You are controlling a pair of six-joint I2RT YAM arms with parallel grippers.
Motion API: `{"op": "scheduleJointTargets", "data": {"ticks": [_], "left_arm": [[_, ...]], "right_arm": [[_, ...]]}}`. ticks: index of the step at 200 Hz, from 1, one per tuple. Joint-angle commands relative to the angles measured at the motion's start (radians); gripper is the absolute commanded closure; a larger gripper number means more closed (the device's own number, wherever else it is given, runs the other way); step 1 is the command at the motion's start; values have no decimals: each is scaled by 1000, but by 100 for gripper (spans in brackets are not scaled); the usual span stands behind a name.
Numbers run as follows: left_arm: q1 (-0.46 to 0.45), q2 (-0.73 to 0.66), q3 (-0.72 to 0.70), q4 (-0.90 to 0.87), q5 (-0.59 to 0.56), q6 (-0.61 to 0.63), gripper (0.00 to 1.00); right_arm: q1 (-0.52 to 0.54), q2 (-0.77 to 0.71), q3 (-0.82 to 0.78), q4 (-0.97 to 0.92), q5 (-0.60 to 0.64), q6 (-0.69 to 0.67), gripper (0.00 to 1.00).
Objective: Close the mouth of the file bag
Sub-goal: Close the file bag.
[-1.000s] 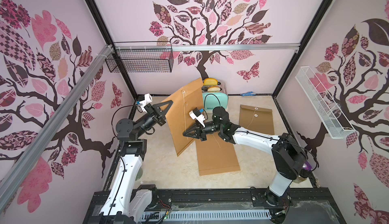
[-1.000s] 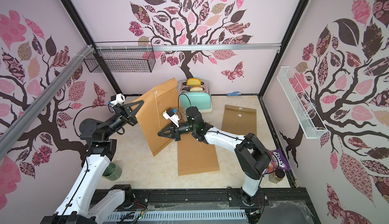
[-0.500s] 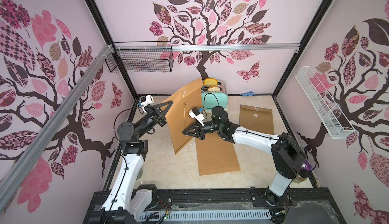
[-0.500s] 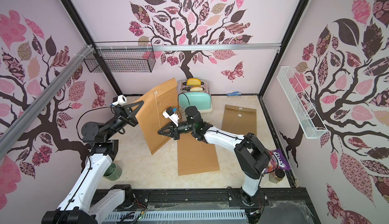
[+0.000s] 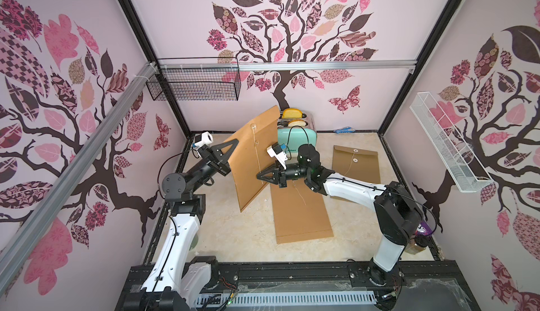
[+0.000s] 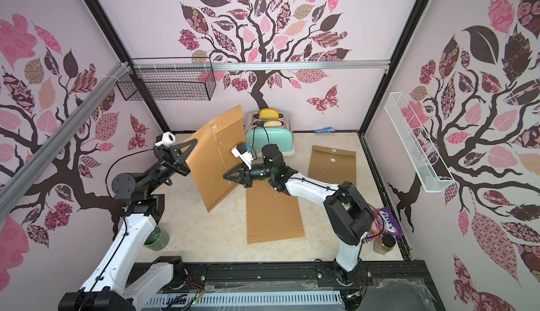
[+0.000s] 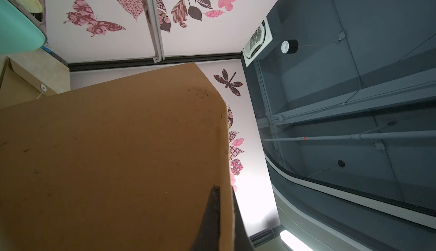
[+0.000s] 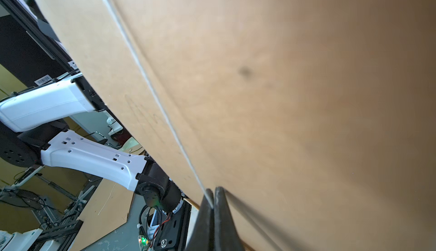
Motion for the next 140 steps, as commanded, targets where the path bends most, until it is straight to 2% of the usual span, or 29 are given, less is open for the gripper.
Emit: {"op": "scheduleJointTargets", "data": {"ticks": [1,27,68,90,140], "left_arm": [[-6,-11,-9,87,-26,-32,100],[-6,-17,-13,100,-28,-50,100],[-10,-27,-16,104,-18,-54,100],[-10,-37,-38,109,-19,-63,100],[-10,-46,-62,56,-18,-4,100]], "right_arm": [[-5,3,20,-49,-13,-7,100],[-12,4,42,-123,12,-35,100],[-52,39,80,-136,-5,23,100],[-79,34,106,-203,-3,5,100],[-116,-29,142,-348,65,-43,100]]}}
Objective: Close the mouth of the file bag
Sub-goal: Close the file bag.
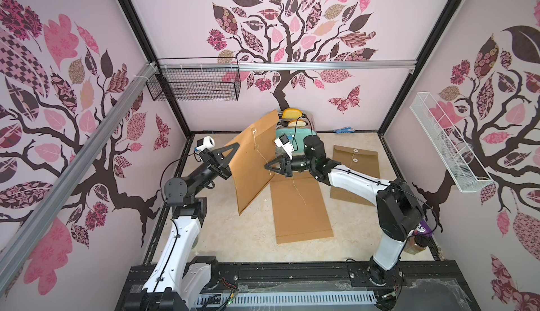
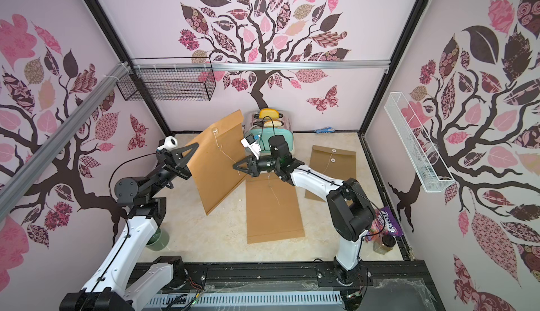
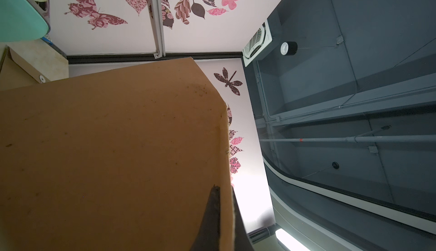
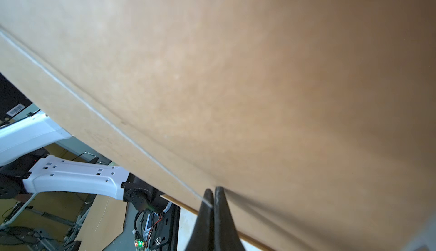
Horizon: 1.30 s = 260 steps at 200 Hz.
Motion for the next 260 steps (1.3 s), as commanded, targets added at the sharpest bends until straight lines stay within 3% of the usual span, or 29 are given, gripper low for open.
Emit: {"op": "scheduleJointTargets", "data": {"ticks": [1,93,173,214,260], "left_arm": [[-4,-30,0,19,-14,25,100],[-3,-63,-13,-89,6,124,100],[-4,-46,-29,-135,-1,180,100],[-3,-49,-28,-150,1,194,100],[-4,-46,-45,-156,0,205,100]], "right_arm": [[-13,-41,58,-134,48,-40,100],[-97,-2,323,-450,43,-36,100],[-113,-6,384,-456,20,70,100],[-116,32,487,-537,48,119,100],[-140,34,502,-492,76,218,100]]}}
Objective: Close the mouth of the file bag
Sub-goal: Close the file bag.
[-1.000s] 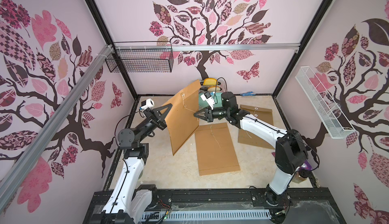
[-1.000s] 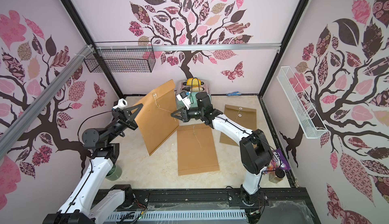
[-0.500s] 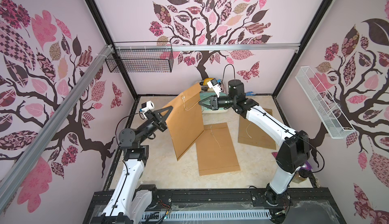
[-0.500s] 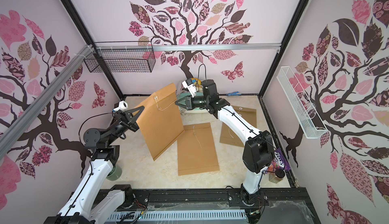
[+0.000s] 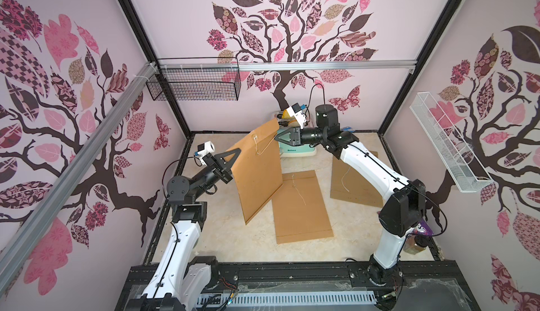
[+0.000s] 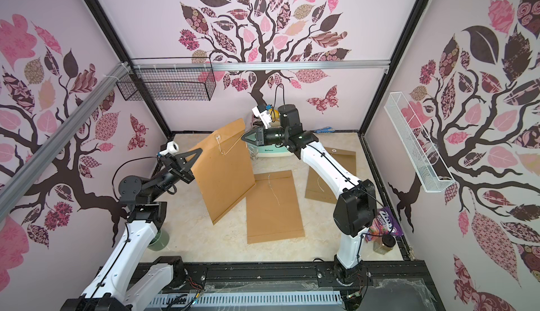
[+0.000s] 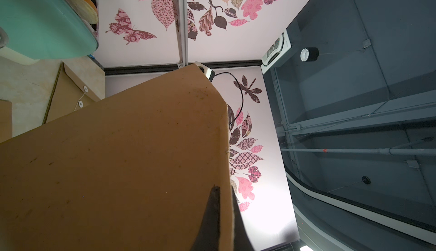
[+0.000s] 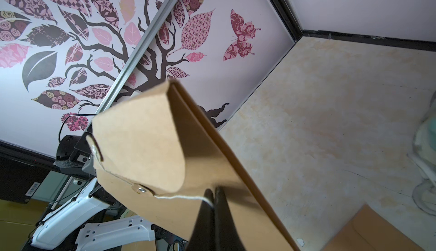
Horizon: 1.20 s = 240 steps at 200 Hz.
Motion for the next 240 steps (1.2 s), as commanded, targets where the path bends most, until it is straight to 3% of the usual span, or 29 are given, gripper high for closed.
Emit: {"op": "scheduleJointTargets", "data": {"ticks": [1,81,191,240], "left_arm": [[-4,-7,-11,13,1,25,100],[-7,-6,5,-64,-6,85,100],[-10,62,68,-63,-62,111,100],[-11,30,41,-91,-64,121,100]], "right_arm": [[-19,-2,33,10,26,63,100],[-14,-2,53,47,-8,165,100],[49,-12,16,58,27,178,100],[49,-29,38,51,50,166,100]]}}
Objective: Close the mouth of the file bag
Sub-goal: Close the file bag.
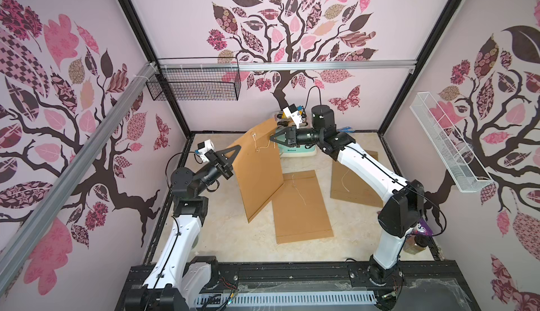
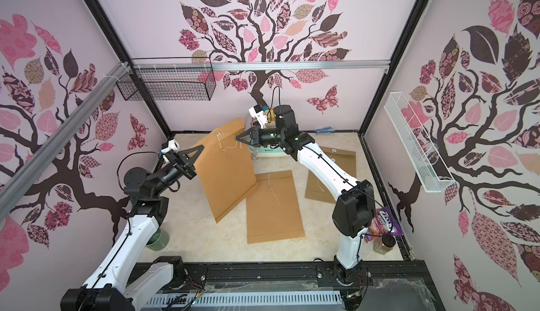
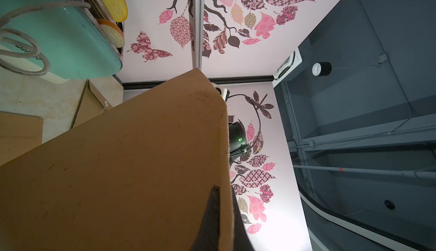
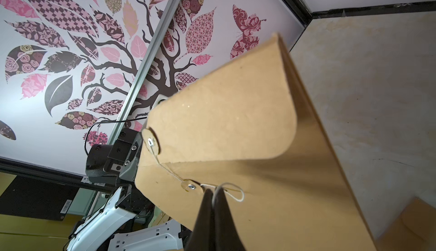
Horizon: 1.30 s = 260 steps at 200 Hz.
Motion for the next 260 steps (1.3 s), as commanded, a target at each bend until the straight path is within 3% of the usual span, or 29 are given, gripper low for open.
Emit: {"op": "scheduleJointTargets", "data": {"ticks": [1,54,116,260], "left_arm": [[-5,-28,5,12,-5,23,100],[-8,-45,4,-41,2,50,100],[-53,-40,-11,-32,-29,59,100],[-58,-14,-37,9,-38,39,100]], "right_arm": [[0,-26,36,13,20,-4,100],[14,11,108,-17,3,-2,100],[70,47,178,-41,-7,-37,100],[164,85,264,-50,-55,-95,100]]}}
